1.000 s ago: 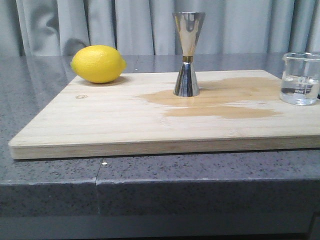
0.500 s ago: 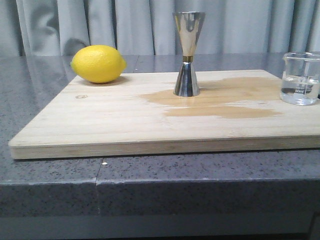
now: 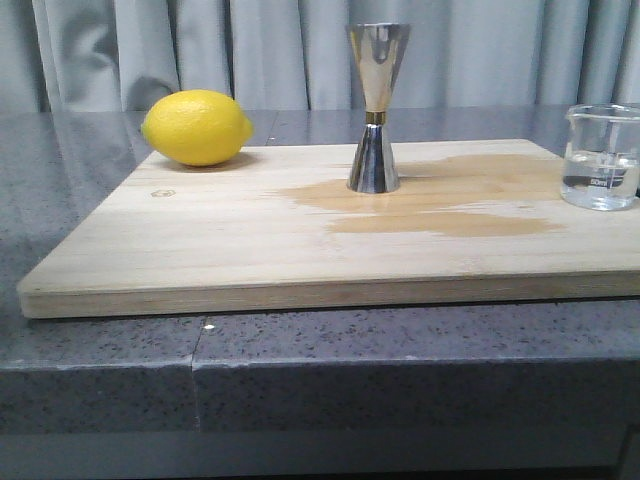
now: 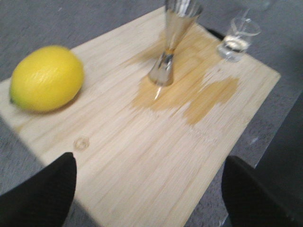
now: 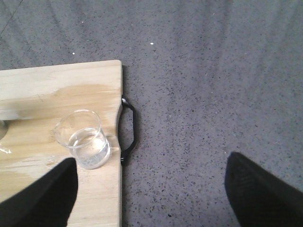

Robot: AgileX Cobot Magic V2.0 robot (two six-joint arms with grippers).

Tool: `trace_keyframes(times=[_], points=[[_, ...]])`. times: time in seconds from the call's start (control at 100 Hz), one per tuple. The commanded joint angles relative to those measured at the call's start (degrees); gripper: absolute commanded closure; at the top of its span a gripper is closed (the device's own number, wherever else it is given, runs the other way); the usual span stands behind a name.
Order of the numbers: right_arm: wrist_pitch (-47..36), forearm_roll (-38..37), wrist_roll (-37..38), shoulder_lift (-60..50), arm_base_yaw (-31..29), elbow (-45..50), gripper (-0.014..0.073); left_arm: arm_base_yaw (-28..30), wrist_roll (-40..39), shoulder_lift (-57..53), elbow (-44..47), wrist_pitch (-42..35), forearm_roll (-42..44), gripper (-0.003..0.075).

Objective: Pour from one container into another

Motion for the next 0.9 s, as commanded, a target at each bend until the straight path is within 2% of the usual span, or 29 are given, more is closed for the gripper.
trace_keyframes(times=[0.0,0.27,0.4,0.46,0.64,0.89], points=[[-4.0,0.0,-0.5,0.4,-0.5,-2.1,0.0022,-0.8,12.4,3.0,-2.2,2.0,-13.7,0.0155],[-5.3,0.0,-0.5,0.4,-0.5,-2.1,0.0022,-10.7,36.7,12.8,-2.2,2.8,-27.6,0.0155],[-5.8,0.0,-1.1,0.4,-0.5,-2.1,0.0022,-14.7,45.2,17.6,-2.2,2.8,-37.1,0.0155],[-5.8,0.0,-1.1,0.4,-0.5,-2.1,0.0022,-16.0,48.9,19.9,-3.0,2.8,-38.1,0.0155],[-5.8,0.0,-1.1,0.4,-0.5,-2.1,0.0022,-20.1,49.8,27.5,-8.5,2.7,-38.1,0.0155],[-5.8,0.0,-1.1,0.4,-0.5,-2.1,0.0022,-22.1,48.6,39.0,-19.2,2.9,-38.1,0.0155]])
